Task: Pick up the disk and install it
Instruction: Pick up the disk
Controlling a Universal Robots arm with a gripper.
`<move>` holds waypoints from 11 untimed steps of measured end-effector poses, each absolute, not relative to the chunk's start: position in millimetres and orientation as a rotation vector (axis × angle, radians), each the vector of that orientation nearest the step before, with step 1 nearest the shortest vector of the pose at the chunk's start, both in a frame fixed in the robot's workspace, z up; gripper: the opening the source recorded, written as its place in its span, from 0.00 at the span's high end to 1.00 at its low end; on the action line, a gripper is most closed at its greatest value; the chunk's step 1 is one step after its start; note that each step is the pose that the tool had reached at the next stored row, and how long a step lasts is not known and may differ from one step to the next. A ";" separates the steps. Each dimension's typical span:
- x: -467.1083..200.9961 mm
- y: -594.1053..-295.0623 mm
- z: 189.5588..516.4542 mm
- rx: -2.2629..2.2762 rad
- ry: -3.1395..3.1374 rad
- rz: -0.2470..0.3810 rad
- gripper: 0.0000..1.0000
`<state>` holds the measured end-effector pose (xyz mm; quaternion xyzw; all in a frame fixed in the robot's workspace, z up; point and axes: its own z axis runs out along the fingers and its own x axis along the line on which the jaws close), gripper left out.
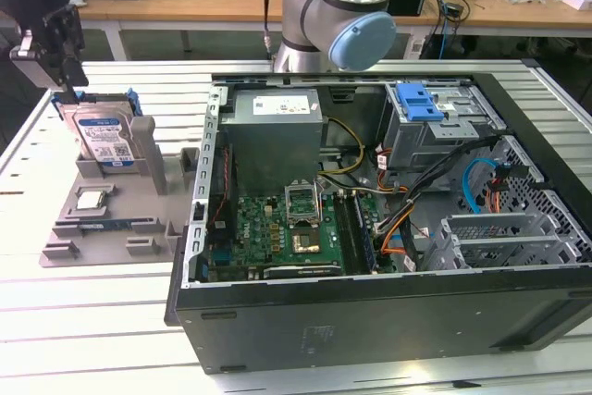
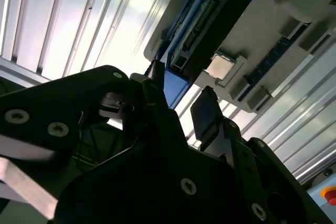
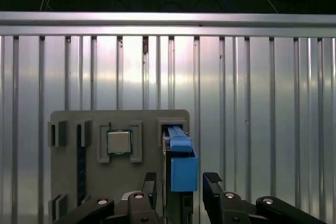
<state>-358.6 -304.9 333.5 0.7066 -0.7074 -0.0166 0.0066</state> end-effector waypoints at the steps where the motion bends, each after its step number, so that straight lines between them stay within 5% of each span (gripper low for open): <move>1: -358.5 -304.9 331.5 2.211 -2.212 -0.051 0.52; 11: -358.0 -303.3 303.3 2.227 -2.193 -0.048 0.52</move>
